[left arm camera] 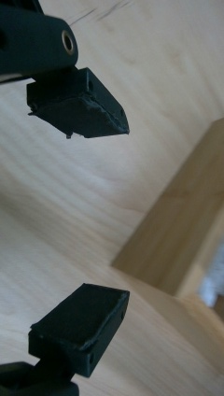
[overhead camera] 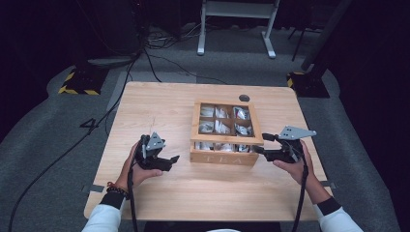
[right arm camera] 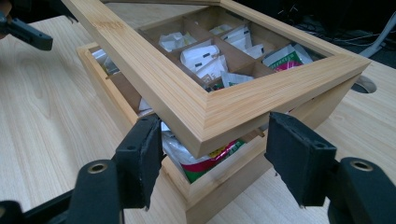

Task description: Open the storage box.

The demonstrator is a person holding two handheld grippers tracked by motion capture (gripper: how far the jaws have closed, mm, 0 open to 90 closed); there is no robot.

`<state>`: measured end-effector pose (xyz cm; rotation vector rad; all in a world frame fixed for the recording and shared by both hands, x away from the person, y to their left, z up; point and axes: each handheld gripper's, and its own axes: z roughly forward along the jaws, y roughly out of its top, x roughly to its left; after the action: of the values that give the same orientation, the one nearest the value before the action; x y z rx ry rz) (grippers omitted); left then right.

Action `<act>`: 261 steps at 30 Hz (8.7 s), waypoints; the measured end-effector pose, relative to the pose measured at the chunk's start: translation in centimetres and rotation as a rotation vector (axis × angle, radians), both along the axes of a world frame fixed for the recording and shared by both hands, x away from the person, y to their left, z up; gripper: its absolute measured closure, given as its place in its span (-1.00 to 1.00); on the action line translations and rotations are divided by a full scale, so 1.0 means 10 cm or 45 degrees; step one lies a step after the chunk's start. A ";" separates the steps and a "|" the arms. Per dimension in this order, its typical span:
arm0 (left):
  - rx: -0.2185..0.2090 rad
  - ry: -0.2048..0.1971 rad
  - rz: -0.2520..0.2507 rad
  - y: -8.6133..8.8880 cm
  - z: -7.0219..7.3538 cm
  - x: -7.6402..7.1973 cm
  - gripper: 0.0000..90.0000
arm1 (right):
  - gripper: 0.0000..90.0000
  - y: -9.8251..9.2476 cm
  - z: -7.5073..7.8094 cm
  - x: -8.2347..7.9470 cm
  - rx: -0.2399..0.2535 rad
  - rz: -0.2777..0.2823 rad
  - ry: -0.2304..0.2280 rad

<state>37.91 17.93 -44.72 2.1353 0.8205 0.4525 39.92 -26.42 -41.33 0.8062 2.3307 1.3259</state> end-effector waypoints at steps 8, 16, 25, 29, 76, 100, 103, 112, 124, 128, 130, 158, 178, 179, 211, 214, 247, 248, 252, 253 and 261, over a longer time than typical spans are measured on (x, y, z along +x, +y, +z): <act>-0.016 -0.133 -0.075 -0.35 0.29 0.16 -0.56 | -0.19 0.00 0.05 0.01 0.016 -0.008 -0.009; 0.042 -0.195 -0.095 -0.56 0.39 0.26 -0.55 | -0.19 0.00 0.13 0.04 0.037 -0.011 -0.027; 0.056 -0.307 -0.127 -0.65 0.56 0.36 -0.43 | -0.17 0.01 0.22 0.05 0.057 -0.036 -0.047; 0.076 -0.334 -0.158 -0.68 0.61 0.37 -0.36 | -0.16 0.02 0.25 0.06 0.075 -0.051 -0.050; -0.145 -0.316 -0.243 -0.68 1.36 1.11 0.10 | -0.21 -0.57 -0.60 -0.09 -0.038 -0.043 0.176; -0.247 -0.341 -0.060 -0.78 1.48 1.59 -0.02 | -0.20 -0.54 -0.68 -0.03 -0.077 -0.013 0.189; -0.226 -0.330 -0.023 -0.84 1.44 1.65 -0.03 | -0.20 -0.53 -0.69 -0.04 -0.087 -0.008 0.188; -0.262 -0.293 0.002 -0.95 1.28 1.85 -0.18 | -0.20 -0.55 -0.71 -0.02 -0.099 -0.030 0.204; -0.266 -0.325 0.103 -1.05 1.24 2.02 -0.35 | -0.20 -0.56 -0.72 -0.05 -0.100 -0.026 0.209; -0.264 -0.328 0.129 -1.08 1.21 2.08 -0.40 | -0.20 -0.57 -0.72 -0.05 -0.096 -0.031 0.202; -0.258 -0.322 0.138 -1.10 1.19 2.11 -0.42 | -0.19 -0.56 -0.73 -0.05 -0.091 -0.030 0.204; -0.158 -0.135 0.426 -1.17 0.87 2.32 -0.38 | -0.19 -0.52 -0.77 -0.02 -0.078 0.001 0.239; -0.015 -0.005 0.303 -1.06 0.38 2.16 -0.34 | -0.20 -0.52 -0.79 -0.05 -0.104 -0.005 0.235; -0.014 -0.003 0.305 -1.04 0.36 2.14 -0.39 | -0.20 -0.52 -0.80 -0.05 -0.107 -0.006 0.238; 0.149 -0.019 0.114 -0.16 0.32 0.83 -0.64 | -0.31 -0.50 -0.88 -0.06 -0.164 -0.005 0.207; 0.148 -0.021 0.108 -0.09 0.29 0.74 -0.63 | -0.31 -0.49 -0.89 -0.07 -0.177 -0.001 0.190; 0.246 0.104 0.009 0.31 -0.39 -0.25 -0.63 | -0.27 -0.45 -0.44 -0.15 -0.124 -0.029 0.059; 0.243 0.115 0.005 0.32 -0.40 -0.26 -0.63 | -0.27 -0.45 -0.42 -0.15 -0.118 -0.028 0.051; 0.241 0.133 0.004 0.33 -0.46 -0.30 -0.63 | -0.27 -0.41 -0.32 -0.15 -0.104 -0.013 0.025; 0.231 0.134 0.001 0.34 -0.47 -0.30 -0.64 | -0.27 -0.40 -0.31 -0.14 -0.100 -0.011 0.023; 0.095 0.191 -0.021 0.42 -0.55 -0.24 -0.66 | -0.26 -0.25 -0.11 -0.09 -0.065 0.023 -0.036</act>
<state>35.47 22.17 -50.18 2.2646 0.8810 0.3217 39.06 -28.91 -42.46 0.7471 2.3451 1.2716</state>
